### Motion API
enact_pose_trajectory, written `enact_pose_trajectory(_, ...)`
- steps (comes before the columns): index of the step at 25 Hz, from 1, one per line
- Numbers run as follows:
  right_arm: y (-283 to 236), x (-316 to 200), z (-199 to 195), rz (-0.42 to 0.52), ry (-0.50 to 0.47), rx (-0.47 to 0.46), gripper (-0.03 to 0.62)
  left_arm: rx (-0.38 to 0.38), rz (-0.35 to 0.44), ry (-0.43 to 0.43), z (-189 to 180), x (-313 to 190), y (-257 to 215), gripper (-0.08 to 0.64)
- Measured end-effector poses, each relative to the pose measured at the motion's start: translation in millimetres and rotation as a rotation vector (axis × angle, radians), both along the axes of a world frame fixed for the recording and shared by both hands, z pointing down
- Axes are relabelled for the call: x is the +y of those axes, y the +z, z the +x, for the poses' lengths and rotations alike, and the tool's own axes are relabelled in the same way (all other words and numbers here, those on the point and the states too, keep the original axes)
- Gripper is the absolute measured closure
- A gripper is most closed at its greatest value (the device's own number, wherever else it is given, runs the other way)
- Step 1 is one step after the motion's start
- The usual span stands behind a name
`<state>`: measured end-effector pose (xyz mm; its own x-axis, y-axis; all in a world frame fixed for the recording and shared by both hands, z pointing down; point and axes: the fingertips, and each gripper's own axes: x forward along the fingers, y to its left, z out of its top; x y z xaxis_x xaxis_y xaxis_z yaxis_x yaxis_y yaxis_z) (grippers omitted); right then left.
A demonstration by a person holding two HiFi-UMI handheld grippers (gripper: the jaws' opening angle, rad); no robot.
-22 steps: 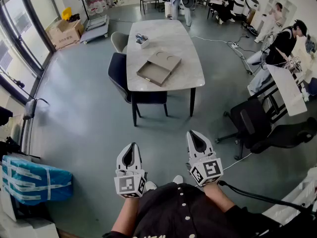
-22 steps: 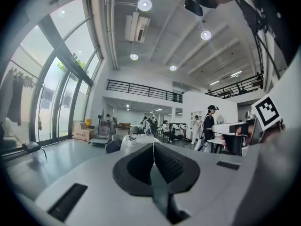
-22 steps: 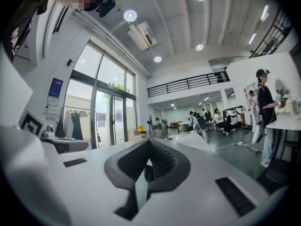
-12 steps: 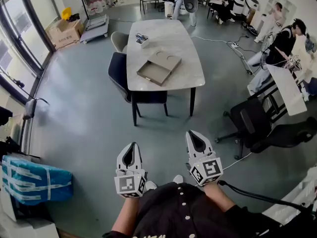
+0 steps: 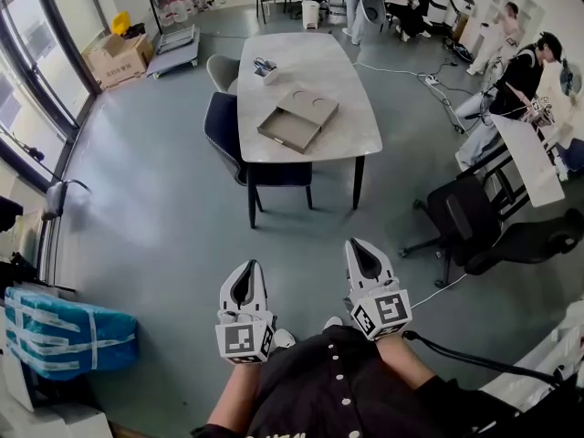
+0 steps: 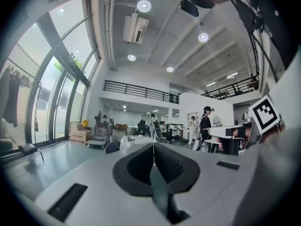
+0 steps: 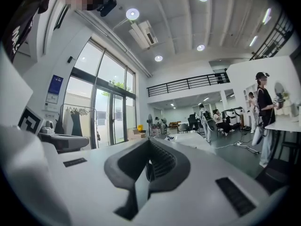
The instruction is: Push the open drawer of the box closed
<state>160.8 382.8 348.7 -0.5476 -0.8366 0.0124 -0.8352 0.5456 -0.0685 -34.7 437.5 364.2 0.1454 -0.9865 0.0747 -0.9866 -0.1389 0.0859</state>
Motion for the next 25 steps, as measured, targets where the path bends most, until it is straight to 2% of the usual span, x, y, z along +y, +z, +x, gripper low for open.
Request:
enact_pose_trajectory(5, 9.4, 15.2, -19.6, -0.019, 0.017, 0.016, 0.595, -0.007, 0.004, 0.012, -19.5, 12.7, 3.5, 0.543)
enact_pose_trajectory(12, 17.7, 13.4, -27.0, -0.037, 0.036, 0.029, 0.595, 0.003, -0.007, 0.018, -32.1, 6.6, 13.1, 0.543)
enact_pose_trajectory(19, 20.1, -27.4, -28.2, -0.037, 0.045, 0.018, 0.595, -0.001, -0.009, 0.018, -35.9, -32.9, 14.5, 0.543)
enact_pose_trajectory(25, 21.8, -83.1, -34.8, -0.041, 0.031, 0.002, 0.595, -0.012, -0.011, 0.007, -40.9, -84.6, 13.2, 0.543)
